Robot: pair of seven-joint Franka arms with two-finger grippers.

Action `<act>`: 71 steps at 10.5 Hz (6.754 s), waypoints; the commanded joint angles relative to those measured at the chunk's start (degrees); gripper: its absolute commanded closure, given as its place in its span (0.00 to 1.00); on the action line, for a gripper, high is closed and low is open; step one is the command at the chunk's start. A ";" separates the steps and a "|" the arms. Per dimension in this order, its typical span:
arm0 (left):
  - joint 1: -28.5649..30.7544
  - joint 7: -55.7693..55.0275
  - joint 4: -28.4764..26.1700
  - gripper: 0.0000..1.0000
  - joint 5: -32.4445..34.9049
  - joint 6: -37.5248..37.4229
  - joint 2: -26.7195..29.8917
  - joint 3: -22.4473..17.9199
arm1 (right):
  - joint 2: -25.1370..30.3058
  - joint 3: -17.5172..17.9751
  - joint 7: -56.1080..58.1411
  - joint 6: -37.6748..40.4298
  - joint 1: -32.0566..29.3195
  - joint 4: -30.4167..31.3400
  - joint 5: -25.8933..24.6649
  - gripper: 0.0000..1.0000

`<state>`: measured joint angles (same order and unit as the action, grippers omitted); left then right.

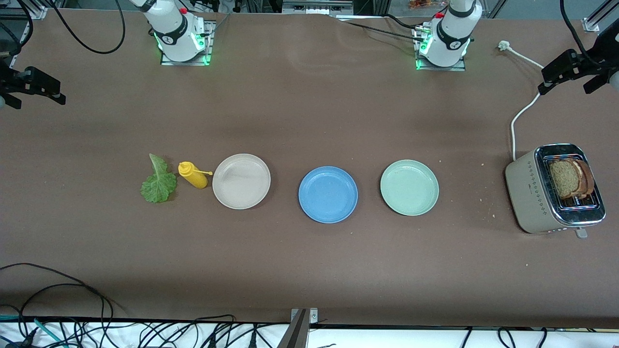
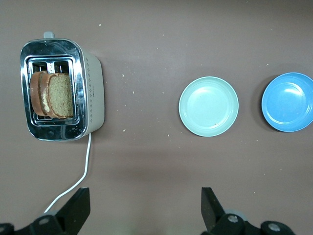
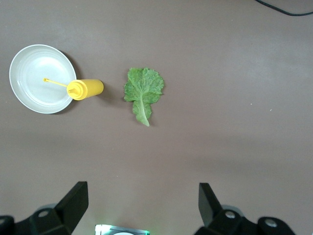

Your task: Make sandwich in blue plate with both arms

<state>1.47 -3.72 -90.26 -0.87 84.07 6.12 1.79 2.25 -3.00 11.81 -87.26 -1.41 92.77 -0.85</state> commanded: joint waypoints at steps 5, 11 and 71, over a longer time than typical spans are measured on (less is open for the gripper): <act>0.20 1.09 1.67 0.00 1.75 -1.37 -0.76 0.32 | -0.31 0.45 0.15 1.66 -0.35 -1.45 0.06 0.00; 0.20 1.09 1.67 0.00 1.75 -1.37 -0.76 0.32 | -0.31 0.45 0.41 1.74 -0.35 -1.45 0.06 0.00; 9.59 1.88 1.84 0.00 9.75 2.50 -18.94 0.06 | -0.31 0.36 -0.21 1.83 -0.35 -1.54 0.06 0.00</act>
<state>9.00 -3.02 -90.18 7.60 87.10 -10.04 1.54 2.18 -2.99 11.75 -86.58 -1.43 92.49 -0.85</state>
